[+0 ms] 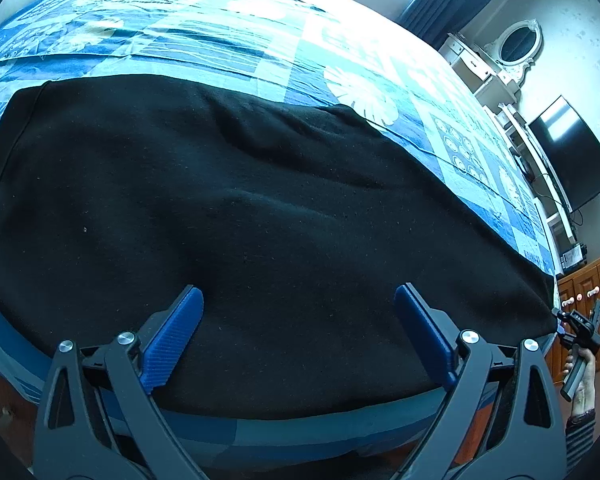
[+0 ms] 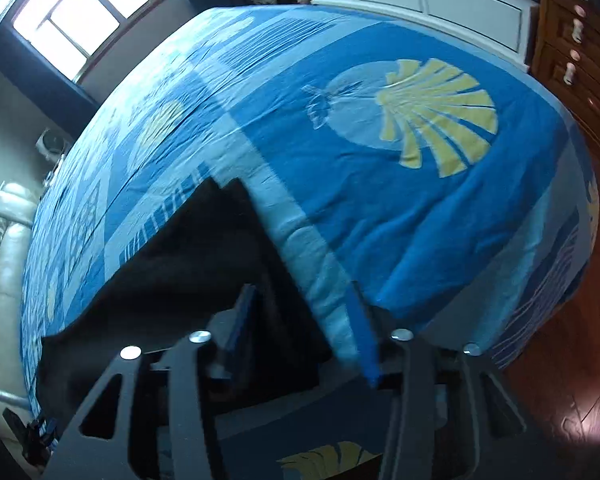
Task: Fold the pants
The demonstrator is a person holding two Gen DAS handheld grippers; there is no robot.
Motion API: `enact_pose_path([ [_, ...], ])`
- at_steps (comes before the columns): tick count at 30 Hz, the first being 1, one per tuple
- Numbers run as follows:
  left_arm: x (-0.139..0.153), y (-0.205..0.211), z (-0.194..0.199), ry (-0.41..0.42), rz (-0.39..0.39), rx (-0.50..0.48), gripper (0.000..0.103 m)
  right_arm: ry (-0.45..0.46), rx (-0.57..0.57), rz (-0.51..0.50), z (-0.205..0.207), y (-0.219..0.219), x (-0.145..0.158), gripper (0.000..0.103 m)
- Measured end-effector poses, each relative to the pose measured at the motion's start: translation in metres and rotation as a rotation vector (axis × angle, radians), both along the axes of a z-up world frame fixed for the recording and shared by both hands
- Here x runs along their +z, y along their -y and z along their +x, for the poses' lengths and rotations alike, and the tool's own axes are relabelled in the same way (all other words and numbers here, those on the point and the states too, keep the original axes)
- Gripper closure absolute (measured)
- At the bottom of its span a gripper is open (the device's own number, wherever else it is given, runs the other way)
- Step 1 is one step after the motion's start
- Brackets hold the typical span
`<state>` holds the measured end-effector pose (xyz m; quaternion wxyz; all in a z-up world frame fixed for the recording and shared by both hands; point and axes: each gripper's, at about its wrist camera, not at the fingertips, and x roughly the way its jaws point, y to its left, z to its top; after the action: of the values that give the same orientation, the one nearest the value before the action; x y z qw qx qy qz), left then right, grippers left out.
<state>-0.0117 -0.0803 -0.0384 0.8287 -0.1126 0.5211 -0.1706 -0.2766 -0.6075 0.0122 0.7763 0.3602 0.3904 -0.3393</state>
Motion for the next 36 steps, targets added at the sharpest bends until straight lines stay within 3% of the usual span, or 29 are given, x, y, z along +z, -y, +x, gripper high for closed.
enact_pose_path([
  [7, 0.000, 0.000, 0.001, -0.002, -0.004, -0.007, 0.007, 0.284, 0.037, 0.229, -0.040, 0.033, -0.012, 0.043],
  [12, -0.001, -0.001, 0.000, 0.000, -0.011, -0.005, 0.007, 0.418, 0.071, 0.346, -0.051, 0.048, -0.029, 0.043],
  [17, 0.002, 0.000, -0.002, 0.009, -0.004, -0.018, 0.007, 0.453, 0.130, 0.417, -0.031, 0.052, -0.044, 0.043],
  [23, 0.003, -0.001, -0.004, 0.021, -0.003, -0.027, 0.007, 0.353, 0.231, 0.393, -0.002, 0.040, -0.038, 0.043],
  [25, 0.003, 0.001, -0.004, 0.025, 0.008, -0.033, 0.007, 0.306, 0.263, 0.383, 0.009, 0.032, -0.038, 0.050],
  [27, 0.002, 0.002, -0.005, 0.028, 0.019, -0.037, 0.007, 0.282, 0.284, 0.399, 0.018, 0.023, -0.041, 0.074],
  [32, 0.005, 0.004, -0.006, 0.031, 0.043, -0.059, 0.007, 0.271, 0.277, 0.374, 0.037, 0.000, -0.034, 0.081],
  [36, 0.012, -0.003, -0.011, 0.047, 0.050, -0.066, 0.007, 0.410, 0.249, 0.384, 0.036, -0.002, -0.007, 0.082],
])
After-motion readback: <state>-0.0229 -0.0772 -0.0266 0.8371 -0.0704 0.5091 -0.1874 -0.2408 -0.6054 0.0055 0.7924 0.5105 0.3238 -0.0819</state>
